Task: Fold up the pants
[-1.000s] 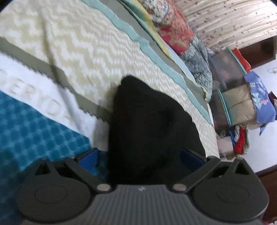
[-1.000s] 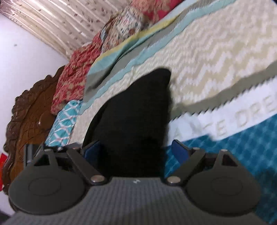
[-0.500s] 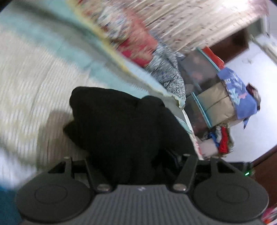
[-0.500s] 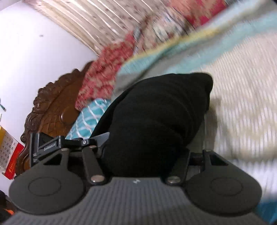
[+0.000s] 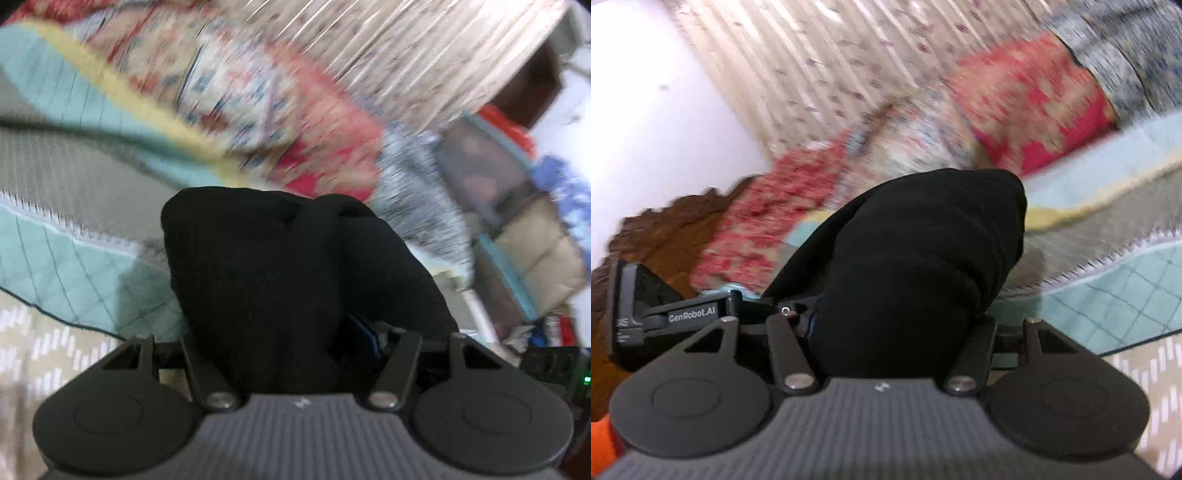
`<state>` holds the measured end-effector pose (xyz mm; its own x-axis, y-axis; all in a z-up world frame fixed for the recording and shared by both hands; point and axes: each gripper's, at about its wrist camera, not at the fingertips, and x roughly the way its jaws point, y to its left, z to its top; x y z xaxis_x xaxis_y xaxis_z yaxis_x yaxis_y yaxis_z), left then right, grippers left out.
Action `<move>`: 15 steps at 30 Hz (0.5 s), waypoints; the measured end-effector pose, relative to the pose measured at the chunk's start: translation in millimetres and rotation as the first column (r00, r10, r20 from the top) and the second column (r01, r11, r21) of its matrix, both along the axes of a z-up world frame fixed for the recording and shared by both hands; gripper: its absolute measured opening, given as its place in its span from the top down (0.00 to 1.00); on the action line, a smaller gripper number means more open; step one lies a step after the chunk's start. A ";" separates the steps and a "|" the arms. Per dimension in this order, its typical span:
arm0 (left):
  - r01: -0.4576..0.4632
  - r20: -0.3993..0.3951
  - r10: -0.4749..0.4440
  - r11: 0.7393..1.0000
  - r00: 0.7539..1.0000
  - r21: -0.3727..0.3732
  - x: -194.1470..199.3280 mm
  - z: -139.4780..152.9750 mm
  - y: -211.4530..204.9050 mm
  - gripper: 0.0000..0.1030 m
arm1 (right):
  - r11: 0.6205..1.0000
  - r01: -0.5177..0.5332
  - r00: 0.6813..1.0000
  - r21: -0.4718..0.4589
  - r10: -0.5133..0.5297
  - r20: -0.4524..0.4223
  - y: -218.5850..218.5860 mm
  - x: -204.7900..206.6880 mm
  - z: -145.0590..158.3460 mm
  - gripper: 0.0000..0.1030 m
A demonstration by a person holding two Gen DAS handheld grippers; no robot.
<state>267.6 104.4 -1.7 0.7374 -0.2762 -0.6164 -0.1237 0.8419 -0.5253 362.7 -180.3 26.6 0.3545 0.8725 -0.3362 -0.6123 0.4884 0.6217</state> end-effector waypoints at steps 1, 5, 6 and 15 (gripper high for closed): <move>-0.008 -0.051 0.009 1.000 0.999 0.018 7.3 -15.4 -1.2 0.43 | 0.999 0.019 0.999 -0.038 -0.020 -0.030 3.2 5.2 -10.1 0.40; -0.069 -0.104 0.073 0.997 0.992 0.043 6.3 -50.8 -6.0 0.30 | 0.983 0.068 0.982 -0.168 -0.096 -0.162 8.5 14.2 -52.6 0.31; -0.085 -0.104 0.090 0.995 0.990 0.056 1.8 -47.9 -8.1 0.28 | 0.985 0.075 0.981 -0.156 -0.101 -0.167 5.1 10.9 -49.6 0.30; -0.120 -0.055 0.132 0.977 0.990 0.175 -85.6 3.8 -26.6 0.20 | 0.965 0.202 0.965 -0.168 -0.225 -0.136 -29.3 -49.2 -18.1 0.16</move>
<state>182.0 77.7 2.1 0.7157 -0.0704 -0.6949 -0.2641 0.8937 -0.3626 313.6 -209.6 8.5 0.4612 0.7165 -0.5233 -0.3869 0.6932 0.6081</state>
